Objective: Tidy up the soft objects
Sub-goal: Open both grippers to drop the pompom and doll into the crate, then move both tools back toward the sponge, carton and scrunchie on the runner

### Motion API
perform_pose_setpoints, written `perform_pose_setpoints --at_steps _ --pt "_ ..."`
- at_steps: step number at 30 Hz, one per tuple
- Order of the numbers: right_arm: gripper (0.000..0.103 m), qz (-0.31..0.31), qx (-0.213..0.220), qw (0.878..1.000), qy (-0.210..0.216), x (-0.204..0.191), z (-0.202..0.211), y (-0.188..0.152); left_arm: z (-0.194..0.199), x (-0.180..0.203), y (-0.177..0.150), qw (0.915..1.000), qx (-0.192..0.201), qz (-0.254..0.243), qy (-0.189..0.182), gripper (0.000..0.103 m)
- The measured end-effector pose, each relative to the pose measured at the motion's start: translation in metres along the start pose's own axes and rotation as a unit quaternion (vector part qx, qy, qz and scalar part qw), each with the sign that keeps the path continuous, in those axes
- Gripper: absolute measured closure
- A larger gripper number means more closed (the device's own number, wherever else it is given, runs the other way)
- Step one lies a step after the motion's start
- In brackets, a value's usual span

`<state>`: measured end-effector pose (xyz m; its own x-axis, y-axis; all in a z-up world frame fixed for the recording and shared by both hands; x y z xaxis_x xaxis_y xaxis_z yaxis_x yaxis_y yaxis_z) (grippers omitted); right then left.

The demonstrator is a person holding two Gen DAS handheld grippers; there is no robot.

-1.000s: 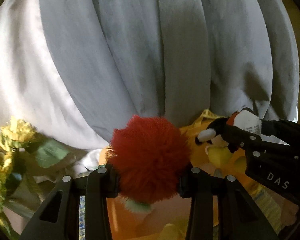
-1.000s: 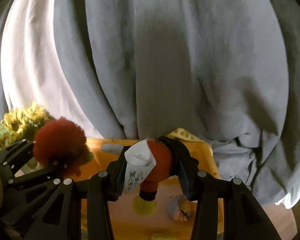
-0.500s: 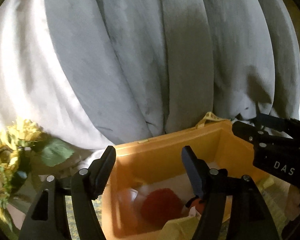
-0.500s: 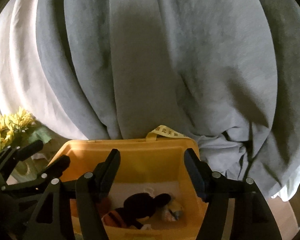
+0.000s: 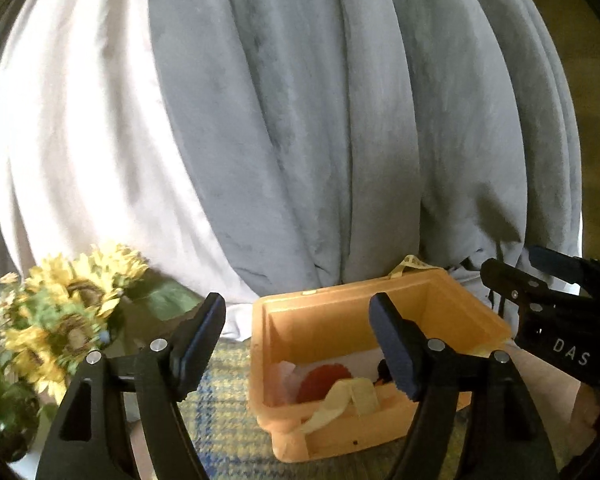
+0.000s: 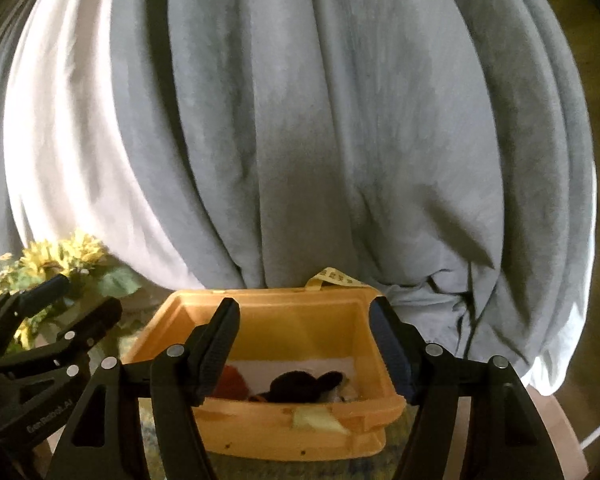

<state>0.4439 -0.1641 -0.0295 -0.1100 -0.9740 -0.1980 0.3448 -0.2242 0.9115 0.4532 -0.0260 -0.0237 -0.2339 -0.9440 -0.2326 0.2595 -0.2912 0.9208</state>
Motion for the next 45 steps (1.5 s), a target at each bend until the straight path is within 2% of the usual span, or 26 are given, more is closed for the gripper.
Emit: perform_pose_setpoints --at_steps 8,15,19,27,45 --pt "0.029 0.011 0.014 1.000 0.000 -0.004 0.046 -0.009 0.048 0.004 -0.009 0.9999 -0.002 0.000 0.012 0.025" --pt "0.029 0.013 0.013 1.000 0.001 -0.004 0.078 -0.022 0.082 0.009 -0.022 0.9998 -0.006 -0.002 0.019 0.025" --pt "0.029 0.014 0.009 1.000 0.002 -0.005 0.090 -0.030 0.095 0.012 -0.031 0.9996 -0.010 -0.005 0.025 0.025" --pt "0.028 0.015 -0.002 1.000 0.001 -0.003 0.114 -0.051 0.113 0.017 -0.053 0.9993 -0.035 0.000 0.013 0.025" --pt "0.026 0.025 -0.094 0.995 -0.003 0.010 0.128 -0.119 0.126 0.043 -0.121 0.9920 -0.121 -0.013 -0.033 0.025"
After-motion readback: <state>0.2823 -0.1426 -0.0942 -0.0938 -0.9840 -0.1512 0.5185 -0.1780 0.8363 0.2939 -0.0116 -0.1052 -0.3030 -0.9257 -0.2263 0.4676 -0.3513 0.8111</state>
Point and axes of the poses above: each gripper's, at about its wrist camera, not at the fingertips, and z roughly against the way its jaws point, x to its right, y to its top, the point moved 4 cm from there along -z, roughly the way its jaws point, and after that the axes turned 9 degrees about -z, right-handed, at the moved point
